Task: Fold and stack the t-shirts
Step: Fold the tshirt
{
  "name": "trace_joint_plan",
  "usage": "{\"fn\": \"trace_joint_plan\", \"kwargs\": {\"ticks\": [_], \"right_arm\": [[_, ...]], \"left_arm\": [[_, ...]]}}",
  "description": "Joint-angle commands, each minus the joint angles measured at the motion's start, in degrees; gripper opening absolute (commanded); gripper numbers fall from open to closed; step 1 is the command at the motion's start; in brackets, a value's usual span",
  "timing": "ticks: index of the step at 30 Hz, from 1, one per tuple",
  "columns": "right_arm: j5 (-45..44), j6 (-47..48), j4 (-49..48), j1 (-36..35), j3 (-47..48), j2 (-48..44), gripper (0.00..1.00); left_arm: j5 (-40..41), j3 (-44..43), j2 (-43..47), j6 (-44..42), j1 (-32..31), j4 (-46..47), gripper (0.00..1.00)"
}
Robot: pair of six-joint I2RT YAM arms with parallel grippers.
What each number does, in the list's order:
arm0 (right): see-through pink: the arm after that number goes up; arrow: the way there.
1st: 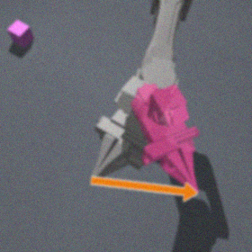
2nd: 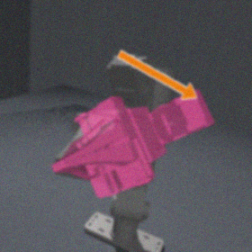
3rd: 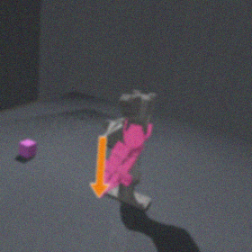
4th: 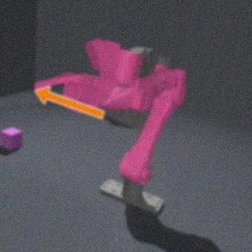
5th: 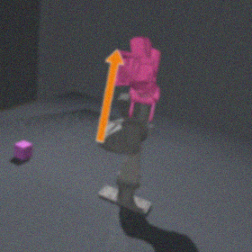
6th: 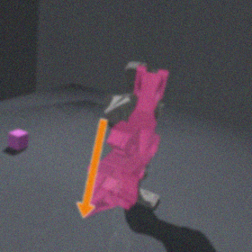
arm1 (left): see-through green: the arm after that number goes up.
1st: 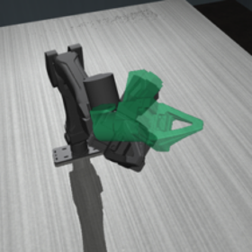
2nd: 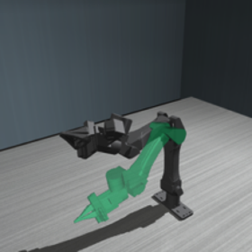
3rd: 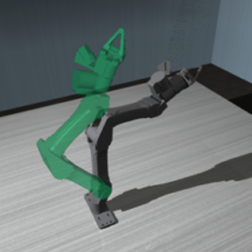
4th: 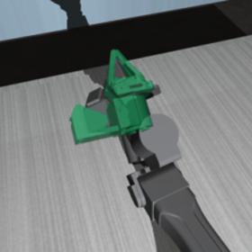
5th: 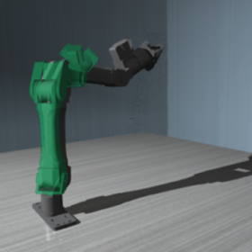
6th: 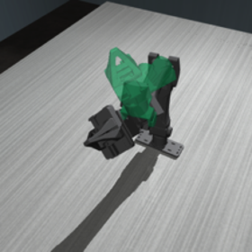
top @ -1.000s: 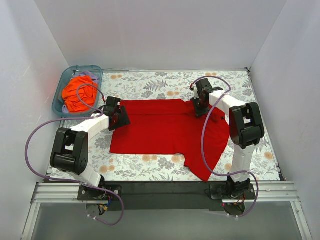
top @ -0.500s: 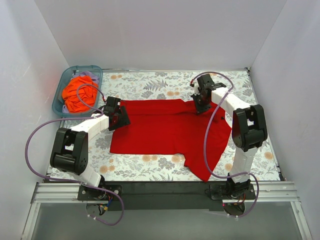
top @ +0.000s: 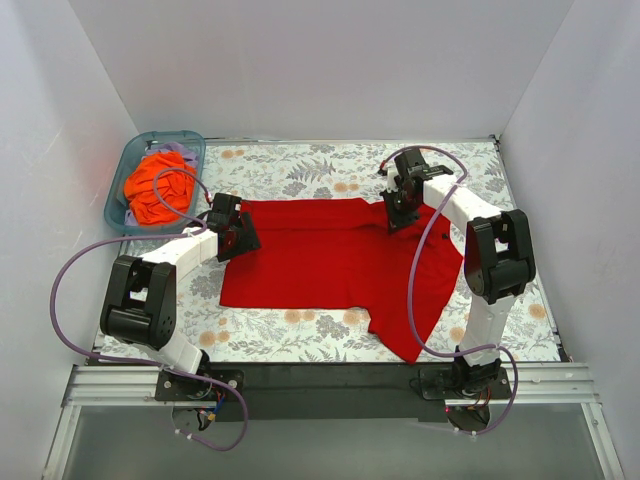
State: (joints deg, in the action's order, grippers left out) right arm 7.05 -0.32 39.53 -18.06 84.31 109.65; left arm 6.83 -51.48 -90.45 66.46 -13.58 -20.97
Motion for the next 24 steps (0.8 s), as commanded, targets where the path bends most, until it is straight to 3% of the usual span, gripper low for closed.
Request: {"fn": "trace_joint_plan", "kwargs": {"ticks": [1,5,13,20,24], "right_arm": [[5.95,-2.58,0.99,0.05,0.15,-1.36,0.06],[10.51,-4.08,0.99,0.05,-0.20,0.30,0.23],[9.39,-5.47,-1.29,6.01,3.84,-2.50,0.34],[13.23,-15.93,-21.13,22.08,-5.90,-7.08,0.37],[15.80,-18.14,-30.11,25.88,-9.34,-4.19,0.37]], "left_arm": [[-0.06,-1.69,0.98,-0.36,0.05,-0.30,0.63],[-0.15,-1.60,1.33,0.16,0.05,-0.12,0.63],[0.38,-8.52,-1.56,2.27,0.75,-1.09,0.63],[0.29,-19.78,-12.36,3.24,3.83,-1.26,0.63],[0.29,-24.97,-20.17,2.45,4.44,-2.23,0.63]]}}
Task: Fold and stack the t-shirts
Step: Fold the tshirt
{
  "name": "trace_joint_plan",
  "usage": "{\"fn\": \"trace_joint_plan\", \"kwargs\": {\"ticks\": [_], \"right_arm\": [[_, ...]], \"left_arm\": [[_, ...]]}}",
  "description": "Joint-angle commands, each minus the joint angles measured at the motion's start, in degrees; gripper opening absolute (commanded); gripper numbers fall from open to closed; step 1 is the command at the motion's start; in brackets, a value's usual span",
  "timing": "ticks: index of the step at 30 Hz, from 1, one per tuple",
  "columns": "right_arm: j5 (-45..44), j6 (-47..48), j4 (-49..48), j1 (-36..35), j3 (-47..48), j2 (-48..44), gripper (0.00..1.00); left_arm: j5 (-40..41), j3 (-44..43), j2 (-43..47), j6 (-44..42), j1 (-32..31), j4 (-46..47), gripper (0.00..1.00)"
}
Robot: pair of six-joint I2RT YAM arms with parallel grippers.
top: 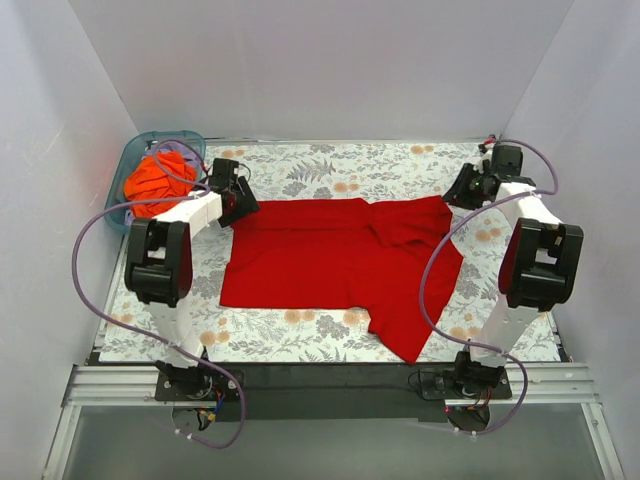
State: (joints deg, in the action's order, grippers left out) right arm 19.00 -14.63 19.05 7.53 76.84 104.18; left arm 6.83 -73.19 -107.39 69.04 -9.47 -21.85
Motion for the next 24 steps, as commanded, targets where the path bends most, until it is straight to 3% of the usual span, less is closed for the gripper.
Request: {"fn": "trace_joint_plan", "kwargs": {"ticks": [1,11,24], "right_arm": [[3.85,-4.00,-10.34,0.64,-1.87,2.85,0.36],[10.00,-7.78,-23.78,3.10,-2.66,12.17,0.36],[8.33,-10.59,-25.73,10.05,-1.69,19.92,0.35]], "left_arm": [[0.64,-4.15,-4.22,-0.30,0.33,-1.62,0.63],[1.08,-5.56,-8.97,-0.74,1.21,-2.67,0.61],[3.45,-4.86,-10.55,0.13,1.39,-5.31,0.59]]}}
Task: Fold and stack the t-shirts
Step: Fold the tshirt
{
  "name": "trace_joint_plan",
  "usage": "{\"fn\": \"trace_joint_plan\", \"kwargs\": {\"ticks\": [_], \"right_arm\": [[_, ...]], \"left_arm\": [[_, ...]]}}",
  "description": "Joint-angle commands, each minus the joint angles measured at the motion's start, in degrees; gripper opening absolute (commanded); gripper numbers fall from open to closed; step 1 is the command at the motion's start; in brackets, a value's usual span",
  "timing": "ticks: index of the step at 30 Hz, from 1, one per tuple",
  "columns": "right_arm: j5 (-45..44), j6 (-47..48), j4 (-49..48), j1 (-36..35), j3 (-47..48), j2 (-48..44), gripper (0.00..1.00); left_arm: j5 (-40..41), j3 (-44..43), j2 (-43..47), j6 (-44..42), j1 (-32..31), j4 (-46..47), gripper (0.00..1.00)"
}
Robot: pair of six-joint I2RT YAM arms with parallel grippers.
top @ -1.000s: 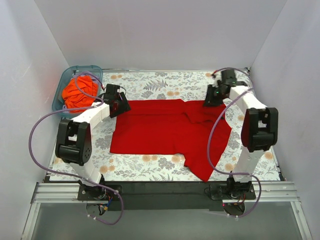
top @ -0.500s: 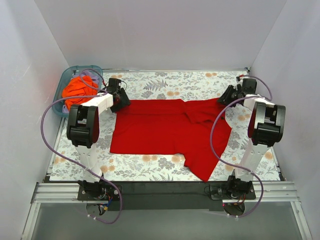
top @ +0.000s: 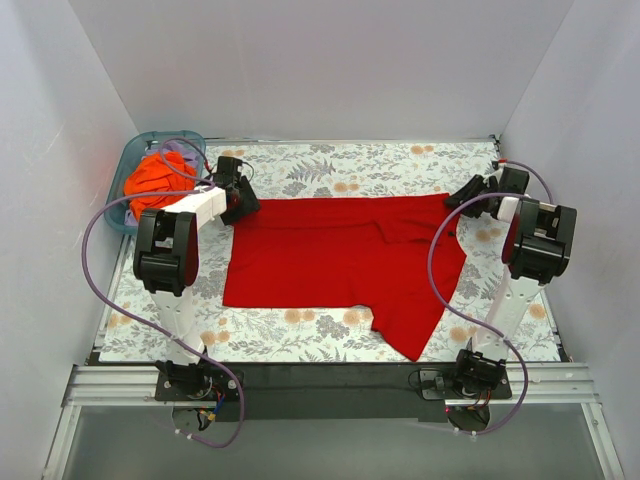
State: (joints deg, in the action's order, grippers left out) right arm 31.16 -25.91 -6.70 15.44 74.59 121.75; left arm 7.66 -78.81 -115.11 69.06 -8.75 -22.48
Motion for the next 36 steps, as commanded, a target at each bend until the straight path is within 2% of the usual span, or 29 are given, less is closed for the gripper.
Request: {"fn": "trace_joint_plan", "kwargs": {"ticks": [1,9,16,22,26,31,36], "right_arm": [[-3.82,0.86,0.02,2.40,0.56,2.35,0.35],[-2.15,1.30,1.51,2.66,-0.14,-4.49,0.36],[-2.42,2.09,2.57,2.14,-9.71,-17.93,0.36],[-1.62,2.01,3.88,2.05,-21.40,-25.85,0.36],[0.04,2.44,3.89,2.05,-26.41,-27.36,0.34],[2.77,2.97,3.45,1.70,-28.09,-25.69,0.31],[3.73,2.80,2.57,1.70,-27.74,-23.41,0.31]], "left_arm": [[3.06,0.67,-2.84,0.11,0.67,-4.68,0.59],[1.57,-1.96,-0.82,-0.24,0.67,-4.50,0.64],[-1.94,-5.13,5.76,-0.06,-1.52,-4.68,0.68],[-4.39,-4.78,12.10,3.70,-10.66,-4.50,0.67],[-7.57,-1.71,13.07,8.10,-19.01,-1.96,0.65],[-11.88,-4.24,7.20,10.83,-25.60,0.86,0.63],[-13.11,-9.69,1.39,12.06,-28.07,1.91,0.57]]}}
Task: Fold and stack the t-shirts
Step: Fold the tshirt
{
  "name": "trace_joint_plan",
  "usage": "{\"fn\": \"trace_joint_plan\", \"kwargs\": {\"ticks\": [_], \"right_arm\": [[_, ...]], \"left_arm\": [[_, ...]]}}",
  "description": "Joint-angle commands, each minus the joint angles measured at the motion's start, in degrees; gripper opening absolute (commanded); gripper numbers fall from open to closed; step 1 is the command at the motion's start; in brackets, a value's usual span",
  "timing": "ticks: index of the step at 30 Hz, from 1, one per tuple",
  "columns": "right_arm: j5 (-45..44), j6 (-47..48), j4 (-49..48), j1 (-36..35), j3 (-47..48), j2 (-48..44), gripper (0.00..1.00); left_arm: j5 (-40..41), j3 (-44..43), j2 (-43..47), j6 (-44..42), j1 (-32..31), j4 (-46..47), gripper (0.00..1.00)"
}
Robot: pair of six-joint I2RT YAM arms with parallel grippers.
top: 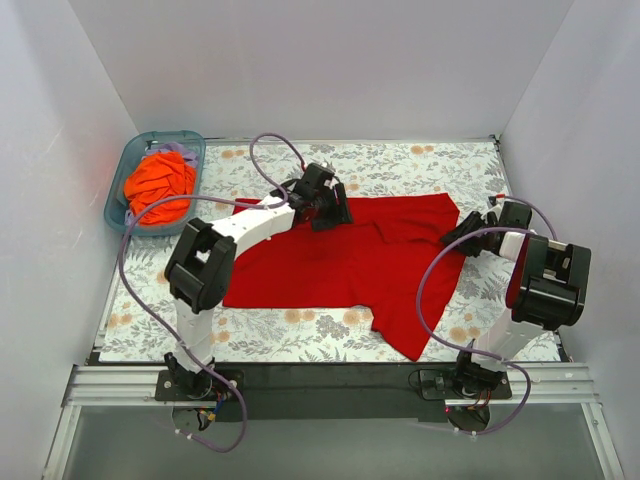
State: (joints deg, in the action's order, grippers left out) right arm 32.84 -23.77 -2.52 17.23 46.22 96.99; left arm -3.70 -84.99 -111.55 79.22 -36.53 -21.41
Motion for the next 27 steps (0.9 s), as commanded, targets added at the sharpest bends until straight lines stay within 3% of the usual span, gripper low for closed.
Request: {"fn": "trace_joint_plan", "kwargs": {"ticks": [1,19,27], "right_arm": [[2.23,0.48,-2.22,-0.18,0.46,1.62,0.31],[2.67,-0.75,-4.68,-1.24,1.68,5.05,0.31],[2.58,-1.10,-4.59,-1.24,2.56,4.00,0.27]], "left_arm": [[-2.27,-4.12,-3.05,1.99,-0.81,1.02,0.56],[-5.43,-11.68,-15.97,6.56,-5.91,9.63,0.48],[-6.40,-14.76,-19.06,6.74,-6.53,9.98,0.44]]}}
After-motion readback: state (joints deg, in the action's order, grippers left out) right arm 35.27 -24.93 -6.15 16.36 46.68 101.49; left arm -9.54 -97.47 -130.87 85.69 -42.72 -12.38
